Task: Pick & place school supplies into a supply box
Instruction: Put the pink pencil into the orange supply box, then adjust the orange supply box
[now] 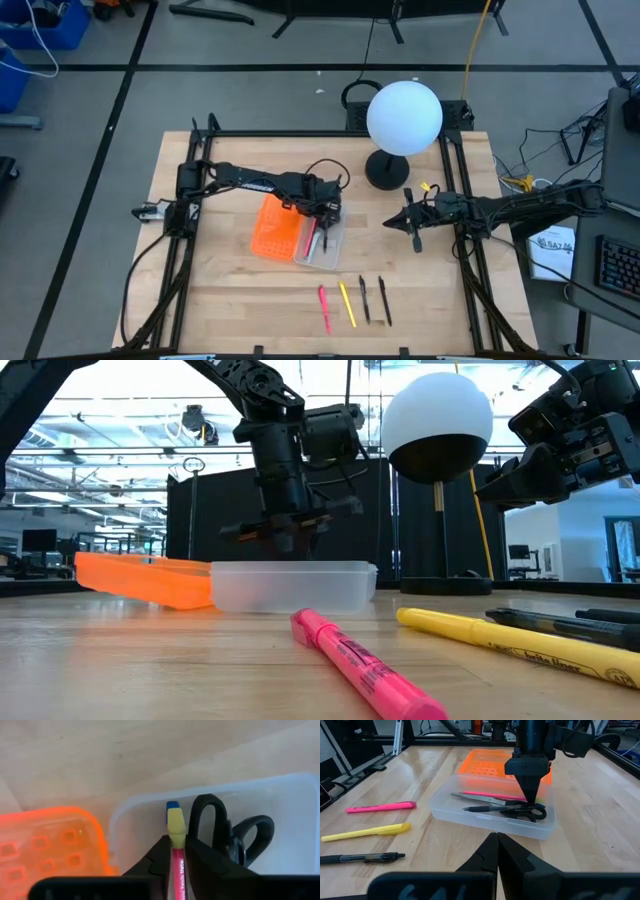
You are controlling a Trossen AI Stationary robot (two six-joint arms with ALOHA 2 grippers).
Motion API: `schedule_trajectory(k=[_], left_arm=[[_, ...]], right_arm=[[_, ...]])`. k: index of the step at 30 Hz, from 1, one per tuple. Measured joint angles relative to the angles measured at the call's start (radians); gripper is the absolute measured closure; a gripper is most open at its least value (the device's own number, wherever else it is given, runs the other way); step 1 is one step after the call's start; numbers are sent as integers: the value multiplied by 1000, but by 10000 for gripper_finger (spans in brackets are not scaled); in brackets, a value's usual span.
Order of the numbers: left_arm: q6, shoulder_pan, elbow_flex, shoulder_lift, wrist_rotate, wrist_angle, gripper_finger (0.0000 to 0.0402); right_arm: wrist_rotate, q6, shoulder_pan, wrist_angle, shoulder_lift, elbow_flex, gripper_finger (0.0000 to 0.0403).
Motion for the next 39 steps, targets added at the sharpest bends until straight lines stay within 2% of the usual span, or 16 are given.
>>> schedule_trajectory(k=[5,10,16,19,23,27,34,39], left_arm=[[1,0,5,0,34,-6,280],[57,-8,33,-49,39,-37,263],[64,-55,38,-176,-78,-160,264],[-8,-98,40,-207,-135,-301,283],[-88,-172,39,-208,-139,-471,336],[-137,-224,39,-208,-132,-519,393],[-226,-306,9,-197,-92,-506,397],[-295,-347,-35,-197,-85,-415,399]], right_arm=[[0,0,0,0,0,0,403],[0,0,0,-11,0,0,403],[0,0,0,-15,0,0,403],[0,2,0,-22,0,0,403],[0,3,0,-30,0,0,403],[0,7,0,-25,0,0,403],[0,23,0,-11,0,0,403],[0,23,0,-10,0,0,403]])
